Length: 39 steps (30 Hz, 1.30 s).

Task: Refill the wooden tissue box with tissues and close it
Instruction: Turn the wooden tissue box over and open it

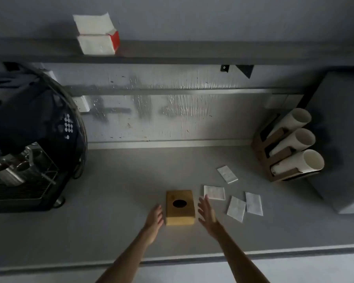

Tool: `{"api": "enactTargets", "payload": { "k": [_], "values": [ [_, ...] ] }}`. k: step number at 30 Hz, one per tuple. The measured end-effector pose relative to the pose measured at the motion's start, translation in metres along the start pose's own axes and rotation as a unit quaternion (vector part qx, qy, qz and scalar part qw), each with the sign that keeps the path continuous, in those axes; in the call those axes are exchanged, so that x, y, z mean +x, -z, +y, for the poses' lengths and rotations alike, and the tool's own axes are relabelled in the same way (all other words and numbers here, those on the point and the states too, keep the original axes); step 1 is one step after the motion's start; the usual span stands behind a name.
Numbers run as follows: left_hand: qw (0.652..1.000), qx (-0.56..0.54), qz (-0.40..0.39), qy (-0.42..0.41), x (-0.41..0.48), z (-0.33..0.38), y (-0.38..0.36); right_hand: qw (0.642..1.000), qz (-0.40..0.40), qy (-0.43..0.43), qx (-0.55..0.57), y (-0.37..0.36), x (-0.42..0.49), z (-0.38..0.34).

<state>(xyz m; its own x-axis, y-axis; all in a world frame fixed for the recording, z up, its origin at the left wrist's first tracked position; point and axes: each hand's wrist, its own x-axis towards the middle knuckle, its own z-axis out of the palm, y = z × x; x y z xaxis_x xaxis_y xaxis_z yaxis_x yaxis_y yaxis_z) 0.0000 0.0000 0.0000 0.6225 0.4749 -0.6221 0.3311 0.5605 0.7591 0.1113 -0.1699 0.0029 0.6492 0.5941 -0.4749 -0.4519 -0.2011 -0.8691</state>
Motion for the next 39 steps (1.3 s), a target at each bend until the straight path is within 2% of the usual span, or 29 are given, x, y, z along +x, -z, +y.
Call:
{"api": "enactTargets", "payload": {
  "k": [2, 4, 7, 10, 12, 14, 16, 17, 18, 20, 21, 23, 25, 29, 33, 35, 39],
  "values": [
    [0.999, 0.039, -0.016, -0.020, 0.001, 0.000, -0.013, 1.000, 0.003, -0.007, -0.019, -0.004, 0.012, 0.008],
    [0.995, 0.085, -0.029, -0.036, 0.001, -0.003, -0.023, 0.998, -0.006, 0.022, -0.052, -0.007, 0.007, 0.011],
    [0.985, 0.154, -0.012, -0.075, 0.000, -0.007, -0.022, 1.000, -0.001, 0.007, -0.028, -0.013, 0.001, 0.013],
    [0.979, 0.170, -0.029, -0.110, 0.001, -0.015, -0.015, 0.998, -0.005, 0.048, -0.037, -0.016, -0.007, 0.022],
    [0.972, 0.205, -0.042, -0.104, -0.002, -0.023, -0.010, 0.997, -0.003, 0.057, -0.047, -0.018, -0.015, 0.030],
    [0.968, 0.231, -0.027, -0.097, -0.009, -0.032, -0.002, 0.999, 0.000, 0.029, -0.031, -0.018, -0.017, 0.044],
    [0.965, 0.236, -0.045, -0.099, -0.012, -0.043, 0.005, 0.995, 0.040, 0.045, -0.082, -0.023, -0.022, 0.052],
    [0.958, 0.262, -0.046, -0.108, -0.014, -0.047, 0.009, 0.979, 0.078, 0.083, -0.172, -0.020, -0.019, 0.058],
    [0.955, 0.270, -0.045, -0.110, -0.015, -0.047, 0.011, 0.948, 0.088, 0.120, -0.282, -0.017, -0.014, 0.063],
    [0.936, 0.315, -0.046, -0.150, -0.013, -0.044, 0.014, 0.859, 0.070, 0.134, -0.489, -0.012, -0.009, 0.065],
    [0.921, 0.346, -0.058, -0.169, -0.011, -0.041, 0.014, 0.817, 0.075, 0.142, -0.553, -0.009, -0.004, 0.064],
    [0.887, 0.409, -0.078, -0.199, -0.004, -0.035, 0.014, 0.754, 0.075, 0.192, -0.623, -0.006, 0.004, 0.057],
    [0.873, 0.439, -0.091, -0.191, 0.004, -0.033, 0.016, 0.728, 0.057, 0.238, -0.640, -0.002, 0.012, 0.054],
    [0.860, 0.471, -0.104, -0.165, 0.041, -0.058, 0.038, 0.715, 0.023, 0.281, -0.640, 0.006, 0.014, 0.048],
    [0.878, 0.445, -0.106, -0.142, 0.024, -0.044, 0.033, 0.679, 0.005, 0.319, -0.661, 0.005, 0.014, 0.036],
    [0.881, 0.439, -0.110, -0.140, 0.025, -0.044, 0.032, 0.690, -0.006, 0.328, -0.645, 0.010, 0.015, 0.036],
    [0.888, 0.434, -0.095, -0.116, 0.023, -0.045, 0.032, 0.751, -0.003, 0.317, -0.579, 0.022, 0.020, 0.024]
  ]
}}
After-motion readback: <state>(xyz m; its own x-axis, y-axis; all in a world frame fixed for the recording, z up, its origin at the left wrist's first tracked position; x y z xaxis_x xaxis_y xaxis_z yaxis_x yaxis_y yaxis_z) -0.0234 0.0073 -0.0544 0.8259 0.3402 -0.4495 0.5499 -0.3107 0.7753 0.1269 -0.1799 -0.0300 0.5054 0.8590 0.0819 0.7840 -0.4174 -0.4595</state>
